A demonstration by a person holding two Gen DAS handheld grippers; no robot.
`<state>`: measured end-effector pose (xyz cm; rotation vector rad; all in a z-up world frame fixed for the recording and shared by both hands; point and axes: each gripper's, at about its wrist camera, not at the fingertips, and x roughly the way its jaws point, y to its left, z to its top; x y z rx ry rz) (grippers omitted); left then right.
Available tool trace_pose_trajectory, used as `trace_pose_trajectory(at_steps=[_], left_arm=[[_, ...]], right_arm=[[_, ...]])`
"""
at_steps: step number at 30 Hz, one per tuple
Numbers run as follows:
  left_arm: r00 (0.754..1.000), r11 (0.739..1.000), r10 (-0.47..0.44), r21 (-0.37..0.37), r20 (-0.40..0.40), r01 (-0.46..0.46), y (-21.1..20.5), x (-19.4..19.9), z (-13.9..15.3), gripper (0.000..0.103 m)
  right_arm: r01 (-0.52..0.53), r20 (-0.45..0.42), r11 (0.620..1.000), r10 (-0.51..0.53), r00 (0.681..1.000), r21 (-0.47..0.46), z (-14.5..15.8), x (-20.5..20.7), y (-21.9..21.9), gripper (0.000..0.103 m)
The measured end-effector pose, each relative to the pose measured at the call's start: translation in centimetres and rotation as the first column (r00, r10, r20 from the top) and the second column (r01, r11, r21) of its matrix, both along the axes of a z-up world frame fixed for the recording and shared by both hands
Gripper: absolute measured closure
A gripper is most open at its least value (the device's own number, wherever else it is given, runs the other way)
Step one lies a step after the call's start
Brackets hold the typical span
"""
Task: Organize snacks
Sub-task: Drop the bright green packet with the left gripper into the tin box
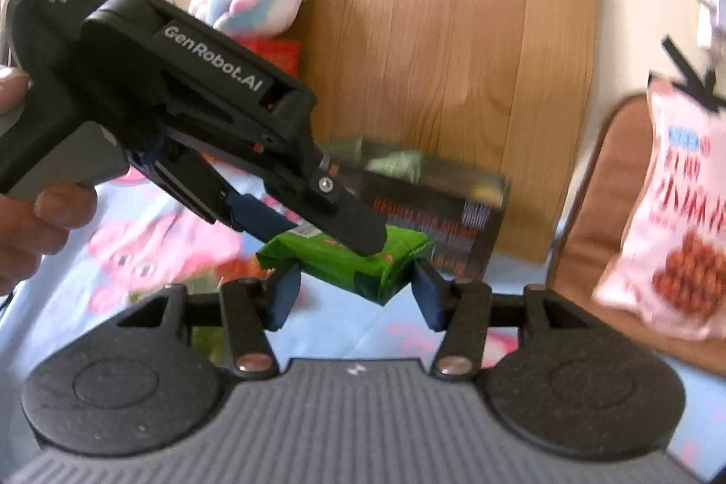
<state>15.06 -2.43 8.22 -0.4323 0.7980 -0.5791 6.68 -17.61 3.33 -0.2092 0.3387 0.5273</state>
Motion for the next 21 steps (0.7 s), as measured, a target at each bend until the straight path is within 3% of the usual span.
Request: trace_pose_trajectory(at_steps=[2, 3, 5, 6, 8, 9, 12, 16, 21], left_arm=[[0.999, 1.000, 0.018, 0.021, 0.028, -0.018, 0.0, 1.9, 1.2, 0.047], [0.998, 0.999, 0.027, 0.040, 0.056, -0.029, 0.0, 3.3, 2.1, 0.043], [0.995, 0.995, 0.049, 0.082, 0.084, -0.056, -0.1, 6.3, 3.1, 0.024], [0.993, 0.989, 0.086, 0.115, 0.084, -0.096, -0.1, 8.1, 3.1, 0.021], [0.983, 0.966, 0.172, 0.187, 0.057, -0.180, 0.3, 10.3, 2.5, 0.023], [0.982, 0.959, 0.183, 0.213, 0.048, -0.189, 0.7, 10.6, 2.0, 0.024], [0.985, 0.965, 0.158, 0.201, 0.076, -0.170, 2.7, 8.4, 0.6, 0.023], [0.984, 0.966, 0.165, 0.191, 0.065, -0.174, 5.5, 4.5, -1.5, 0.023], [0.979, 0.963, 0.204, 0.176, 0.007, -0.202, 8.4, -0.5, -3.1, 0.028]], right_arm=[[0.001, 0.023, 1.000, 0.000, 1.000, -0.001, 1.0, 1.8, 0.3, 0.047], [-0.001, 0.031, 1.000, 0.001, 1.000, 0.003, 1.4, 3.0, 0.4, 0.047], [0.005, 0.048, 1.000, -0.006, 0.999, 0.023, 2.4, 5.9, 0.9, 0.046], [0.013, 0.056, 0.999, -0.015, 0.998, 0.039, 2.8, 7.2, 1.3, 0.043], [0.043, 0.066, 0.999, -0.045, 0.997, 0.033, 3.1, 10.9, 2.2, 0.026], [0.066, 0.043, 0.998, -0.066, 0.997, 0.007, 3.0, 12.5, 2.7, 0.028], [0.091, -0.015, 0.995, -0.091, 0.996, 0.035, 2.7, 13.1, 1.7, 0.031], [0.049, -0.113, 0.984, -0.030, 0.993, 0.174, 1.4, 8.9, -2.1, 0.029], [0.041, -0.314, 0.964, 0.045, 0.948, 0.262, -0.7, 4.8, -5.4, 0.029]])
